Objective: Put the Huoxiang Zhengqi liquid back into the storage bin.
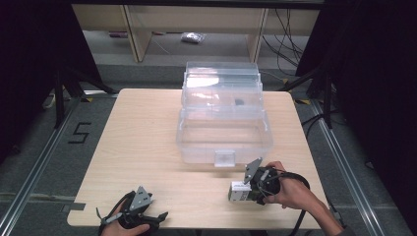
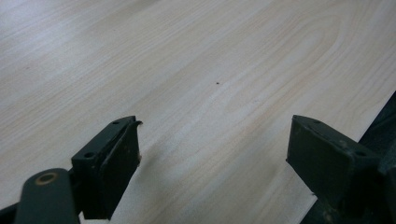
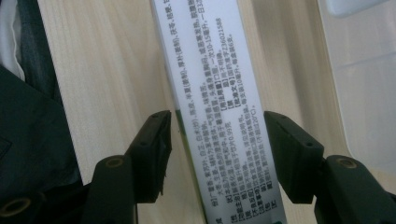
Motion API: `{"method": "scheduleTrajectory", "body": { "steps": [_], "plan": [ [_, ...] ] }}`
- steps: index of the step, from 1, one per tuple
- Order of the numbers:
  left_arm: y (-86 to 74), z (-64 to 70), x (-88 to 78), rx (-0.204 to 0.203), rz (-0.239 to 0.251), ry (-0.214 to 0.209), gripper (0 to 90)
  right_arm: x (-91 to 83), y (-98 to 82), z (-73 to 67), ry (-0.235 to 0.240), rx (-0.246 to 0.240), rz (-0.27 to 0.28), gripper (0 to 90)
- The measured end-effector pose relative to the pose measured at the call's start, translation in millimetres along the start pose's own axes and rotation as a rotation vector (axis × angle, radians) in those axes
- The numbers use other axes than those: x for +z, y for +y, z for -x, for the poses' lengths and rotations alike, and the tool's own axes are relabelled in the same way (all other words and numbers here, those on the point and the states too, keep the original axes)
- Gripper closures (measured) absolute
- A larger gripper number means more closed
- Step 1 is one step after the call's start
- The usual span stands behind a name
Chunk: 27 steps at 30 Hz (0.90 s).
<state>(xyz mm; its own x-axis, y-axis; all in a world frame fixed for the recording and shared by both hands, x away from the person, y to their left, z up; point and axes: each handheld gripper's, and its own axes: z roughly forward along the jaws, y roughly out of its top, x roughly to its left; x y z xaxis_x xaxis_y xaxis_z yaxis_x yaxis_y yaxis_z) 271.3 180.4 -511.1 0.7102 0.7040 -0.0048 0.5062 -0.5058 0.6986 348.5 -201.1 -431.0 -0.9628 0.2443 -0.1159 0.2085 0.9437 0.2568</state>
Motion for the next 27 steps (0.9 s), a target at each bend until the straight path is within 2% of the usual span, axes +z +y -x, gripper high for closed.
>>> {"method": "scheduleTrajectory", "body": {
  "steps": [1,2,3,4,5,6,7,9,10,11,12,13,14,15,16,18,19,20,21,22,24,25,26,27],
  "plan": [
    [0.4,-2.3,-1.7,0.032,-0.028,0.002,16.4,1.0,0.3,1.0,0.004,-0.014,0.005,45.4],
    [0.4,-2.3,-1.7,0.032,-0.028,0.002,16.4,1.0,0.3,1.0,0.004,-0.014,0.005,45.4],
    [0.5,-0.8,-1.1,0.017,-0.017,-0.002,16.4,2.5,1.2,1.2,0.006,-0.003,-0.010,45.9],
    [0.1,1.0,0.2,-0.003,0.004,0.002,16.4,3.5,1.5,3.1,-0.013,-0.026,-0.024,46.8],
    [-0.3,1.8,1.6,-0.020,0.014,0.005,16.4,2.7,1.9,1.5,-0.015,0.001,-0.044,47.4],
    [-0.3,1.1,1.1,-0.012,0.009,0.008,16.4,3.3,2.1,2.1,-0.012,-0.010,-0.039,47.6],
    [-0.1,0.5,1.0,-0.010,0.008,0.010,16.4,3.0,2.2,1.2,-0.013,0.006,-0.047,48.1],
    [0.0,1.2,0.6,-0.014,0.016,0.002,16.4,5.2,3.5,3.0,-0.006,-0.032,-0.038,49.4],
    [0.0,1.2,0.6,-0.014,0.016,0.002,16.4,5.2,3.8,2.1,-0.006,-0.018,-0.055,50.6],
    [-0.1,-0.4,-0.8,0.015,-0.011,0.000,16.4,5.0,4.3,2.0,-0.010,-0.028,-0.064,51.5],
    [-0.1,-0.4,-0.8,0.015,-0.011,0.000,16.4,5.0,4.3,2.0,-0.010,-0.028,-0.064,51.5],
    [-0.1,0.9,0.9,-0.010,0.010,0.008,16.4,6.5,4.8,0.6,-0.009,-0.004,-0.068,52.5],
    [0.0,1.2,0.7,-0.009,0.012,0.005,16.4,6.4,5.3,0.5,-0.004,-0.001,-0.079,52.8],
    [-0.3,1.8,1.3,-0.019,0.014,0.006,16.4,7.2,6.1,1.8,-0.001,-0.029,-0.080,53.2],
    [-0.3,1.8,1.3,-0.019,0.014,0.006,16.4,8.1,6.2,0.7,0.001,-0.017,-0.081,53.9],
    [-0.5,1.5,1.4,-0.016,0.011,0.005,16.4,8.5,6.2,1.6,-0.002,-0.029,-0.090,54.6],
    [0.0,0.7,0.6,-0.009,0.011,0.007,16.4,9.5,7.8,3.4,0.007,-0.069,-0.080,55.8],
    [0.2,-0.2,-1.1,0.012,-0.003,0.000,16.4,7.8,7.9,0.1,0.003,-0.023,-0.113,57.7],
    [-0.2,0.1,-0.6,0.005,-0.005,-0.004,16.4,8.2,8.9,2.3,0.018,-0.073,-0.104,60.4],
    [-0.2,0.6,0.0,0.001,0.003,0.002,16.4,7.3,8.8,0.6,0.013,-0.051,-0.113,62.3],
    [-0.3,1.0,0.7,-0.008,0.010,0.009,16.4,7.4,8.9,1.3,0.014,-0.044,-0.112,64.0],
    [0.1,-0.4,-1.1,0.014,-0.003,-0.001,16.4,7.6,8.9,3.6,0.015,-0.058,-0.105,64.1],
    [0.1,-0.4,-1.1,0.014,-0.003,-0.001,16.4,8.1,8.5,4.8,0.020,-0.074,-0.097,64.3],
    [0.1,-1.6,-1.8,0.030,-0.019,0.003,16.4,7.5,8.8,2.8,0.025,-0.055,-0.105,64.3]
  ]
}}
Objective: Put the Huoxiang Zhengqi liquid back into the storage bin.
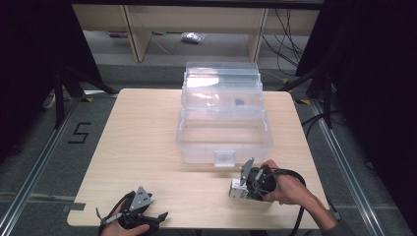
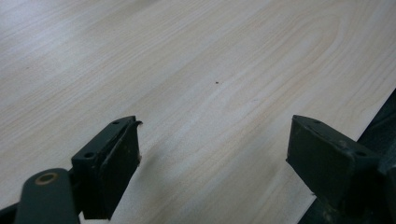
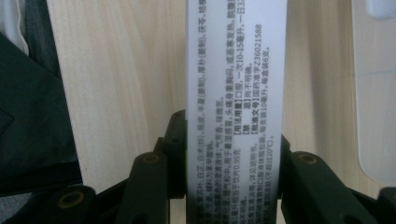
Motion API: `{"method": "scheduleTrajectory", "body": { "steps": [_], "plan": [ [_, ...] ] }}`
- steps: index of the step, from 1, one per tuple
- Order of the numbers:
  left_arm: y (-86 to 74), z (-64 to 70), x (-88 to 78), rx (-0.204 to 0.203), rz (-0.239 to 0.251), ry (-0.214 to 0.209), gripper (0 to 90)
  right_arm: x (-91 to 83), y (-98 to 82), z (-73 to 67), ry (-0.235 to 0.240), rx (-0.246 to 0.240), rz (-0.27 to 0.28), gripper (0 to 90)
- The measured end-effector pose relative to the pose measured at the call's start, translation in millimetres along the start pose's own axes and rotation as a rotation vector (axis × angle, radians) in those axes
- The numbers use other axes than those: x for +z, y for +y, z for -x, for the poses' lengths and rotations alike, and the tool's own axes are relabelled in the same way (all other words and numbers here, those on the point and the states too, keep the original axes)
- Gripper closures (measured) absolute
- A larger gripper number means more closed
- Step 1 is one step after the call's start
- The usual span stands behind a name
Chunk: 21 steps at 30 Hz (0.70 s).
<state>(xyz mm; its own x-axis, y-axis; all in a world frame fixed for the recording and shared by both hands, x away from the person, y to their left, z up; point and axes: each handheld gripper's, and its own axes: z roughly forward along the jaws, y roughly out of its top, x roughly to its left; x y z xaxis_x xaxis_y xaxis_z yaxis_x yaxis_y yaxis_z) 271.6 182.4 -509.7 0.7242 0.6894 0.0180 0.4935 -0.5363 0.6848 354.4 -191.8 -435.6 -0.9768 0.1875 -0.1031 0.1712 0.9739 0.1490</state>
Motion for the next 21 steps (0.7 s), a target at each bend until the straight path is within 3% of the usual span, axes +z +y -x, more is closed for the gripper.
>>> {"method": "scheduleTrajectory", "body": {
  "steps": [2,3,4,5,6,9,10,11,12,13,14,15,16,17,19,21],
  "plan": [
    [-0.1,0.5,0.8,-0.019,0.009,0.001,16.4,-2.1,0.1,-0.4,-0.004,-0.006,0.009,64.5],
    [0.2,-0.1,0.4,-0.011,0.004,0.006,16.4,-3.0,0.6,-2.1,0.000,0.018,0.015,64.6],
    [0.1,2.1,2.2,-0.040,0.031,0.007,16.4,-4.8,1.0,-1.2,0.001,0.006,0.028,64.6],
    [0.0,2.8,2.2,-0.040,0.033,0.001,16.4,-6.7,1.6,0.4,-0.003,-0.021,0.026,64.7],
    [0.1,-0.8,-0.5,0.011,-0.013,0.001,16.4,-9.0,2.0,-0.9,0.000,-0.005,0.035,64.7],
    [0.3,-1.2,-0.4,0.007,-0.011,0.006,16.4,-14.8,4.8,-1.2,0.002,-0.018,0.030,64.7],
    [0.4,1.1,0.4,-0.020,0.015,-0.001,16.4,-17.3,5.8,-0.7,-0.012,-0.032,0.019,64.8],
    [0.6,-0.8,-1.2,0.012,-0.016,0.007,16.4,-17.9,6.9,-0.3,-0.007,-0.043,0.025,64.7],
    [0.0,-0.2,-0.1,-0.001,0.007,-0.001,16.4,-20.8,7.6,-2.2,-0.005,-0.017,0.013,64.7],
    [0.4,0.7,0.0,-0.015,0.009,0.002,16.4,-21.5,8.0,0.4,-0.004,-0.042,0.016,64.7],
    [0.4,-0.5,-0.8,0.001,0.001,0.003,16.4,-21.5,9.3,3.9,-0.006,-0.094,0.030,64.7],
    [0.5,-1.2,-1.4,0.013,-0.009,0.003,16.4,-23.5,9.9,1.7,-0.005,-0.055,0.022,64.7],
    [0.3,-0.8,-1.0,0.009,-0.004,0.002,16.4,-25.0,10.3,2.0,-0.009,-0.053,0.016,64.7],
    [-0.2,0.8,1.1,-0.019,0.024,-0.006,16.4,-26.3,11.2,0.0,0.000,-0.021,0.019,64.7],
    [0.3,-1.3,-1.0,0.009,-0.001,0.002,16.4,-28.2,11.9,2.2,0.009,-0.025,0.033,64.7],
    [0.2,-0.9,-0.7,0.007,0.003,0.001,16.4,-28.8,13.1,5.7,0.007,-0.061,0.051,64.7]
  ]
}}
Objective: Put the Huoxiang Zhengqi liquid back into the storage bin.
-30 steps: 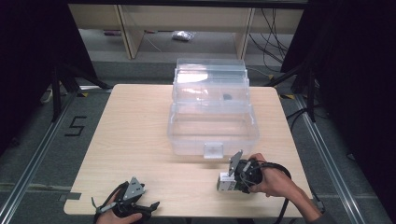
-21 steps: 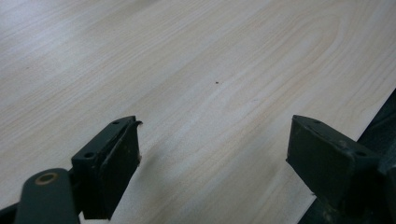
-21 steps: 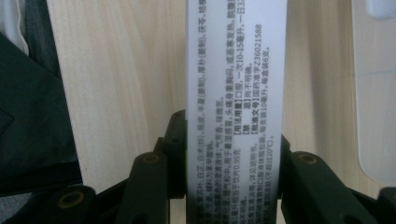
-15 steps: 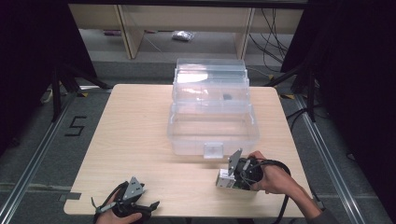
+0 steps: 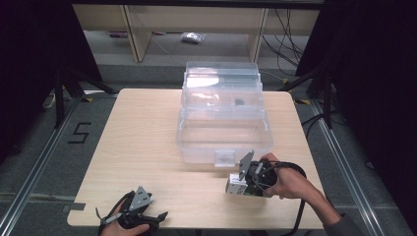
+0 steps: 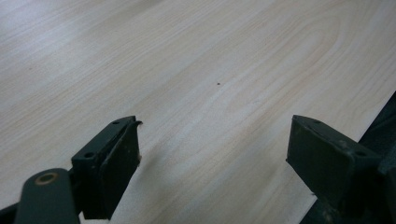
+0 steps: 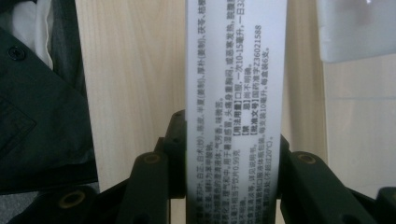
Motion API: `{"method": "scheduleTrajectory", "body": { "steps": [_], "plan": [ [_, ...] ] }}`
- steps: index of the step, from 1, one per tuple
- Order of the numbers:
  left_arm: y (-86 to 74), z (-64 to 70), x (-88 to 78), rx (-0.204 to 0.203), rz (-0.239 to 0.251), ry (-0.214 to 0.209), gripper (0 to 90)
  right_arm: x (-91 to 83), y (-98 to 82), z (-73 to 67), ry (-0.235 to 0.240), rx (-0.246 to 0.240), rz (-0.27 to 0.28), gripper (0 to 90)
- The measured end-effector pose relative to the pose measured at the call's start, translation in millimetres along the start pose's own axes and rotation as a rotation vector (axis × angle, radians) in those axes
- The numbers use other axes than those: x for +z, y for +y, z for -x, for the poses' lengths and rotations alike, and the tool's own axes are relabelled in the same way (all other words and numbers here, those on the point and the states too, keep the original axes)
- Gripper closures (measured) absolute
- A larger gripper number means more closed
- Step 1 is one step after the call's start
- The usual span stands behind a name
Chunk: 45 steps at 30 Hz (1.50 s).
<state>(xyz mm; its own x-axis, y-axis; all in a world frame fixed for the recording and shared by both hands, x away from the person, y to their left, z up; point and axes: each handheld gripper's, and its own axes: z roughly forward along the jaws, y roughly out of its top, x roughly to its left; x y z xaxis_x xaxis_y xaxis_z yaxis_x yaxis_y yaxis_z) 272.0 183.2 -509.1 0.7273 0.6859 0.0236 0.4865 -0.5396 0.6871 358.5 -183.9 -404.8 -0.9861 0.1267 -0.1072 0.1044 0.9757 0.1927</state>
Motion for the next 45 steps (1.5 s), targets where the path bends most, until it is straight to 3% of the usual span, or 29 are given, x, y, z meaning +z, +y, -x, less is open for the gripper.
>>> {"method": "scheduleTrajectory", "body": {
  "steps": [1,3,4,5,9,10,11,14,15,16,17,18,20,23,24,25,26,28,31,32,33,34,35,39,40,41,43,44,45],
  "plan": [
    [-0.4,1.7,1.8,-0.026,0.019,-0.005,16.4,-1.7,0.1,-1.9,0.004,0.033,-0.003,64.7],
    [-0.1,1.3,1.2,-0.021,0.014,-0.002,16.4,-4.4,0.7,2.3,0.006,-0.001,-0.007,64.7],
    [0.0,1.3,1.0,-0.018,0.013,0.000,16.4,-6.0,0.8,2.5,0.005,0.019,-0.010,64.8],
    [0.1,0.1,0.0,0.002,-0.003,0.000,16.4,-7.2,2.0,5.5,0.011,-0.018,-0.001,64.8],
    [-0.1,-0.3,0.3,0.003,-0.006,0.001,16.4,-14.3,4.3,7.7,0.019,0.011,0.003,64.7],
    [0.1,-0.2,0.4,0.002,-0.004,-0.001,16.4,-16.1,5.1,10.2,0.018,-0.004,0.010,64.7],
    [-0.3,2.7,2.5,-0.034,0.029,-0.005,16.4,-18.2,6.1,12.4,0.019,-0.014,0.016,64.8],
    [-0.3,0.5,0.7,-0.002,-0.002,0.000,16.4,-27.3,7.1,16.0,0.016,0.022,-0.010,64.8],
    [0.0,-0.1,0.2,0.003,-0.003,0.000,16.4,-29.2,8.3,15.6,0.025,0.060,-0.006,64.8],
    [0.1,0.0,-0.3,0.006,-0.005,0.004,16.4,-30.1,8.6,18.6,0.022,0.040,-0.005,64.8],
    [0.0,-0.1,0.1,0.004,-0.002,0.002,16.4,-31.2,8.7,23.2,0.014,0.010,-0.001,64.8],
    [-0.4,2.4,2.1,-0.034,0.029,0.004,16.4,-32.6,8.9,23.8,0.018,0.022,-0.002,64.8],
    [-0.5,2.9,3.0,-0.050,0.039,0.007,16.4,-36.3,10.2,25.4,0.020,0.053,0.003,64.8],
    [-0.5,3.1,3.2,-0.043,0.034,0.002,16.4,-41.7,12.9,30.8,0.014,0.034,0.002,64.8],
    [-0.5,3.1,3.2,-0.043,0.034,0.002,16.4,-44.0,13.3,30.4,0.013,0.060,-0.007,64.8],
    [0.0,1.2,1.0,-0.022,0.017,0.004,16.4,-45.5,13.3,34.5,0.007,0.024,-0.016,64.8],
    [-0.1,3.3,2.3,-0.059,0.043,0.009,16.4,-46.5,14.1,36.8,0.015,0.014,-0.005,64.9],
    [-0.2,3.4,1.9,-0.059,0.044,0.008,16.4,-50.5,15.3,37.5,0.018,0.050,-0.010,64.9],
    [-0.3,3.5,1.8,-0.057,0.048,0.005,16.4,-55.6,18.8,46.2,0.034,0.015,0.011,64.9],
    [-0.3,3.5,1.8,-0.057,0.048,0.005,16.4,-55.6,18.8,46.2,0.034,0.015,0.011,64.9],
    [-0.2,2.5,-0.2,-0.028,0.026,-0.001,16.4,-57.1,19.8,47.9,0.032,0.016,0.008,64.9],
    [-0.5,3.6,1.9,-0.047,0.040,0.004,16.4,-61.2,22.7,53.1,0.036,0.022,-0.001,64.9],
    [-0.3,1.9,0.1,-0.022,0.017,-0.001,16.4,-63.3,24.5,53.3,0.042,0.050,-0.002,64.8],
    [-0.5,2.0,0.4,-0.024,0.020,-0.002,16.4,-68.8,30.4,66.6,0.028,-0.011,0.013,64.9],
    [-0.4,2.0,0.4,-0.025,0.018,-0.001,16.4,-71.2,31.5,65.4,0.034,0.041,0.000,64.8],
    [-0.3,2.4,0.3,-0.031,0.023,-0.004,16.4,-72.0,31.9,70.0,0.026,0.002,0.002,64.9],
    [-0.1,3.0,0.4,-0.035,0.029,-0.005,16.4,-76.2,34.4,71.9,0.024,0.033,0.010,64.9],
    [-0.1,3.0,0.4,-0.035,0.029,-0.005,16.4,-77.6,35.2,78.0,0.018,-0.025,0.010,64.9],
    [-0.2,3.6,1.3,-0.045,0.039,-0.001,16.4,-79.8,35.9,75.4,0.033,0.040,0.008,64.9]
  ]
}}
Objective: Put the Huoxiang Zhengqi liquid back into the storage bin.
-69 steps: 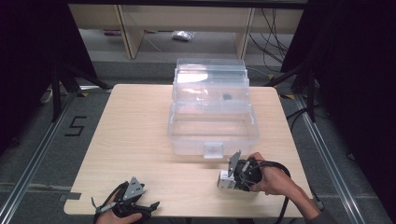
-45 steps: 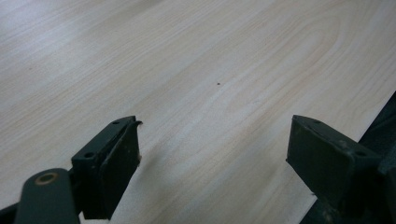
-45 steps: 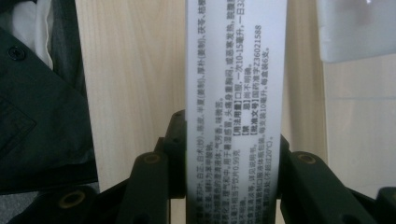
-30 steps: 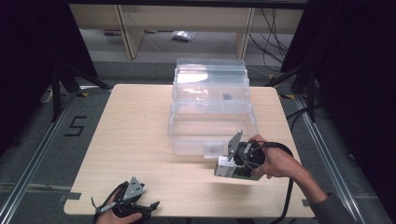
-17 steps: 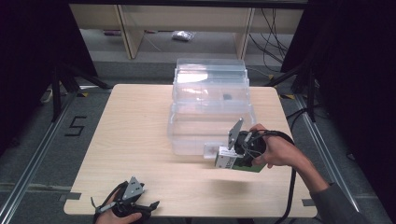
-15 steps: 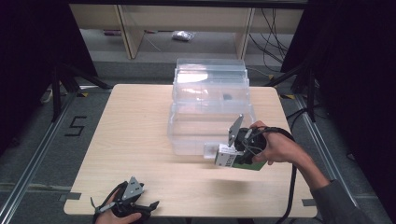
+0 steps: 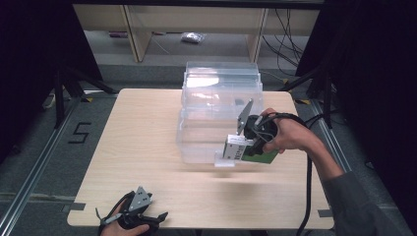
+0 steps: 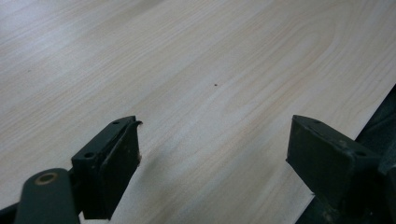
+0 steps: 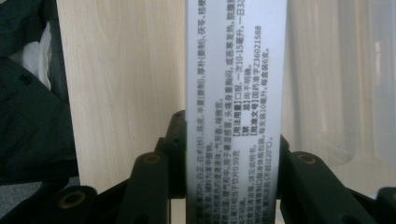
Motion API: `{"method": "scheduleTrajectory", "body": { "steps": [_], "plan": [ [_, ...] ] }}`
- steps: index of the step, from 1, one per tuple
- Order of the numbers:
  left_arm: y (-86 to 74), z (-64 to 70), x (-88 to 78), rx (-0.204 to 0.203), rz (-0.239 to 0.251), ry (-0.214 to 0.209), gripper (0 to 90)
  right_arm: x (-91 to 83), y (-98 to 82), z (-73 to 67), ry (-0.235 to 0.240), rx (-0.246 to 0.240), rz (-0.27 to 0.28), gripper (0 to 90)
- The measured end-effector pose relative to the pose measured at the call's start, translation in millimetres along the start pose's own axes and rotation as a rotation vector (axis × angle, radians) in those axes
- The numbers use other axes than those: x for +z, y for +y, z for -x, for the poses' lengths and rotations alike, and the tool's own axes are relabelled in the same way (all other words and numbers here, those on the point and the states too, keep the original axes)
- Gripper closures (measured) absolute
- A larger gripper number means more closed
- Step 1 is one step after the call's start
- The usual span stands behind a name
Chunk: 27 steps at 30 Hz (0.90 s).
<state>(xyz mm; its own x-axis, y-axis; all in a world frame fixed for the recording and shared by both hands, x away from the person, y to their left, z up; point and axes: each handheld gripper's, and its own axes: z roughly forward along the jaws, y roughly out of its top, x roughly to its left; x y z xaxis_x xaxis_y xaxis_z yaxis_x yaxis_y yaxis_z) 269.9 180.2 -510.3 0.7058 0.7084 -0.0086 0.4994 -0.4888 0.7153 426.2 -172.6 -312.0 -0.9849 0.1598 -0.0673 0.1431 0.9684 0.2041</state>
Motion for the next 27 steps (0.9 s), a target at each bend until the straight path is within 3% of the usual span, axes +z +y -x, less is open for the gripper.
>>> {"method": "scheduleTrajectory", "body": {
  "steps": [1,2,7,8,9,11,13,14,16,17,20,22,23,24,27],
  "plan": [
    [0.0,0.4,0.2,-0.007,0.005,-0.001,16.4,-1.5,1.2,5.4,0.003,-0.048,0.004,64.9],
    [0.3,-0.9,-1.2,0.015,-0.013,-0.004,16.4,-2.5,1.5,6.8,0.005,-0.034,0.005,64.9],
    [-0.5,0.0,1.5,-0.008,0.004,0.000,16.4,-4.3,3.2,17.4,0.014,-0.051,0.015,64.9],
    [-0.1,-0.6,-0.5,0.009,-0.009,-0.004,16.4,-4.5,2.9,22.2,0.006,-0.012,0.001,64.8],
    [-0.3,-0.9,-0.6,0.015,-0.010,-0.002,16.4,-3.3,3.5,26.9,0.009,-0.042,0.008,64.9],
    [-0.6,0.4,0.2,-0.009,0.000,-0.004,16.4,-2.9,2.2,31.3,0.009,-0.015,-0.003,64.9],
    [-0.5,-1.3,-1.1,0.014,-0.020,-0.005,16.4,-1.2,2.0,37.9,0.012,-0.038,0.007,64.9],
    [-0.9,-0.2,1.0,-0.005,0.002,0.001,16.4,-0.7,1.7,39.5,0.013,-0.014,0.003,64.9],
    [-1.0,0.1,1.1,-0.004,-0.001,-0.002,16.4,1.0,1.8,46.0,0.010,-0.030,-0.003,64.9],
    [-1.3,0.4,1.5,-0.012,0.002,-0.004,16.4,1.4,1.7,46.0,0.016,-0.007,0.003,64.8],
    [-1.4,0.3,1.4,-0.012,0.000,-0.003,16.4,5.5,3.1,56.2,0.025,-0.048,0.012,64.8],
    [-1.9,0.3,1.5,-0.015,0.000,-0.004,16.4,7.9,2.9,59.3,0.033,-0.022,-0.002,64.8],
    [-2.0,0.2,1.7,-0.019,-0.001,-0.004,16.4,9.2,3.1,62.9,0.025,-0.046,0.003,64.8],
    [-1.7,-1.1,0.8,0.004,-0.014,-0.016,16.4,10.3,3.1,65.2,0.029,-0.035,0.007,64.8],
    [-1.9,-1.6,0.7,0.016,-0.029,-0.009,16.4,13.0,2.7,69.3,0.029,-0.029,0.004,64.8]
  ]
}}
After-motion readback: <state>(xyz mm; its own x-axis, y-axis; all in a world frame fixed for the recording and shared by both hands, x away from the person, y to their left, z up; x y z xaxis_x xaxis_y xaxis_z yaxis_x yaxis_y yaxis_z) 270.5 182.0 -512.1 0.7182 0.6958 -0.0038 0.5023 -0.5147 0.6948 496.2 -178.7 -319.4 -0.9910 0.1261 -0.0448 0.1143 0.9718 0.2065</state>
